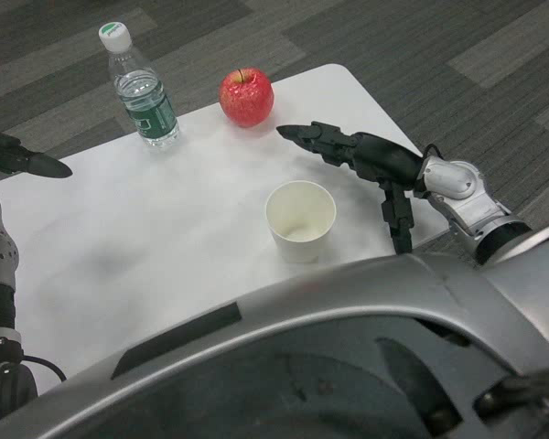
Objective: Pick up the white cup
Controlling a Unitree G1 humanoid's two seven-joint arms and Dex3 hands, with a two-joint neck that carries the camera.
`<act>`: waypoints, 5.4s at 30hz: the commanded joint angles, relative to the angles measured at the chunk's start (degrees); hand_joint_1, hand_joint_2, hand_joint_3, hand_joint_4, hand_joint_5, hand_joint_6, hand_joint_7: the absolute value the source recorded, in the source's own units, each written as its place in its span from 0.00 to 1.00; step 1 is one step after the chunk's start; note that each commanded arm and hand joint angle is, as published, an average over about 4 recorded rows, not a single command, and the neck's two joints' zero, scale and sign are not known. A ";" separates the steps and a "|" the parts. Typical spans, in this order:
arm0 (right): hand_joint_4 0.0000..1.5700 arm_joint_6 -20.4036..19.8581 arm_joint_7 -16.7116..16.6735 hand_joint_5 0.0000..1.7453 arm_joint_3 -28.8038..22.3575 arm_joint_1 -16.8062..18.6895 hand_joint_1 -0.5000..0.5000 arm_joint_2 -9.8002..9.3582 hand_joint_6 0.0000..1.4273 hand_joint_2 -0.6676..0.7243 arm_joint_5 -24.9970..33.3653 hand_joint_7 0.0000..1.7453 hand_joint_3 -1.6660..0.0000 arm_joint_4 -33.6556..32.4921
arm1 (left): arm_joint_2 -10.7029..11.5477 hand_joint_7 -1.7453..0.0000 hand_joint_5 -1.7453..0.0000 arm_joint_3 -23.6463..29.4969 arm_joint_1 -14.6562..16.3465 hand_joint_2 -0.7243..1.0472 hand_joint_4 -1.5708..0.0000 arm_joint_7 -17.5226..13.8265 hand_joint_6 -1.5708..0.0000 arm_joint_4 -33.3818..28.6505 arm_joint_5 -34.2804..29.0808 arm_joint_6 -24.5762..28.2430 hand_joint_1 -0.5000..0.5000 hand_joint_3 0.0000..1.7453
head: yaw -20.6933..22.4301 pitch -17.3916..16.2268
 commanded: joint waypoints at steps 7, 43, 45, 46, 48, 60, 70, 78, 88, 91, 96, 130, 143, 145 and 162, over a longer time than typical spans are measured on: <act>0.00 0.42 0.03 0.00 6.18 -2.31 0.08 3.15 0.00 0.95 -0.22 0.08 0.99 -1.36 | 0.13 0.76 0.88 -0.29 -0.65 0.10 1.00 -0.15 1.00 0.38 0.00 0.14 0.13 0.05 | -0.63 1.63; 0.00 -6.35 -16.85 0.00 10.84 -3.19 0.08 11.59 0.00 0.84 -0.44 0.04 0.87 8.05 | -0.09 0.76 0.88 0.77 1.02 0.10 1.00 -0.24 1.00 1.21 -1.45 -0.92 0.13 0.05 | 0.46 2.70; 0.00 -6.35 -16.93 0.00 11.26 -2.99 0.08 11.90 0.00 0.81 -0.48 0.04 0.81 8.31 | -0.09 0.76 0.88 0.66 1.02 0.10 1.00 -0.24 1.00 1.58 -1.45 -0.94 0.13 0.05 | 0.48 2.63; 0.00 -6.35 -16.93 0.00 11.48 -2.97 0.08 11.99 0.00 0.80 -0.50 0.04 0.77 8.44 | -0.09 0.76 0.88 0.64 1.02 0.10 1.00 -0.24 1.00 1.72 -1.45 -0.96 0.13 0.05 | 0.49 2.64; 0.00 -6.30 -16.93 0.00 12.03 -2.84 0.08 12.12 0.00 0.75 -0.53 0.04 0.70 8.62 | -0.09 0.76 0.88 0.59 1.02 0.10 1.00 -0.28 1.00 1.96 -1.45 -1.00 0.13 0.05 | 0.46 2.57; 0.00 -6.17 -16.93 0.06 16.86 -2.31 0.09 12.64 0.00 0.62 -0.75 0.08 0.43 10.60 | -0.26 0.76 0.88 0.50 1.02 0.10 1.00 -0.28 1.00 2.35 -1.45 -1.13 0.13 0.05 | 0.68 2.45; 0.00 -12.98 -23.83 0.47 16.91 -2.75 0.17 15.72 0.00 0.45 -0.48 0.22 0.14 18.02 | -0.35 0.76 0.88 0.42 1.63 0.10 1.00 -0.24 1.00 2.31 -1.89 -2.06 0.13 0.05 | 1.40 2.71; 0.00 -13.29 -24.41 0.72 17.61 -3.41 0.17 16.14 0.00 0.36 -0.44 0.61 0.08 20.15 | -0.35 0.76 0.88 0.72 2.20 0.10 1.00 -0.24 1.00 2.18 -1.89 -2.26 0.13 0.05 | 1.64 2.59; 0.00 -13.29 -24.32 0.82 19.06 -3.98 0.22 14.93 0.05 0.30 -0.35 0.94 0.05 20.62 | -0.35 0.76 0.88 0.77 2.93 0.10 1.00 -0.24 1.00 2.13 -2.07 -2.45 0.13 0.05 | 2.33 2.63; 0.01 -13.25 -24.32 0.92 18.95 -4.24 0.25 14.73 0.24 0.27 -0.31 0.91 0.05 20.53 | -0.35 0.76 0.88 0.77 3.08 0.10 1.00 -0.24 1.00 2.09 -2.13 -2.48 0.13 0.05 | 2.47 2.78; 0.16 -13.29 -24.32 0.96 17.96 -5.21 0.25 14.97 0.52 0.24 0.11 0.85 0.05 20.18 | -0.35 0.76 0.88 0.77 3.13 0.10 1.00 -0.26 1.00 2.09 -2.22 -2.50 0.13 0.05 | 2.86 3.13; 0.37 -4.94 -26.47 0.94 7.76 -15.62 0.38 5.39 0.50 0.23 1.21 0.80 0.05 4.11 | -0.35 0.76 0.88 0.33 3.21 0.10 1.00 -0.59 1.00 3.15 -3.39 -3.71 0.13 0.05 | 5.08 9.29; 0.41 -4.76 -27.88 0.93 6.67 -15.14 0.33 5.50 0.54 0.23 1.50 0.80 0.10 -0.28 | -0.44 0.76 0.88 -0.55 3.21 0.10 1.00 -0.59 1.00 3.06 -3.39 -4.17 0.13 0.05 | 5.81 12.24; 0.42 -4.76 -28.05 0.90 6.60 -15.14 0.33 5.53 0.54 0.23 1.52 0.80 0.10 -1.09 | -0.46 0.76 0.88 -0.90 3.21 0.08 1.00 -0.59 1.00 3.04 -3.39 -4.17 0.13 0.05 | 5.95 13.19; 0.47 -4.72 -29.13 0.89 7.44 -15.18 0.33 5.53 0.55 0.23 1.58 0.80 0.10 -4.39 | -0.53 0.76 0.88 -5.32 3.45 0.10 1.00 -0.77 1.00 2.84 -3.74 -4.17 0.13 0.05 | 5.25 15.64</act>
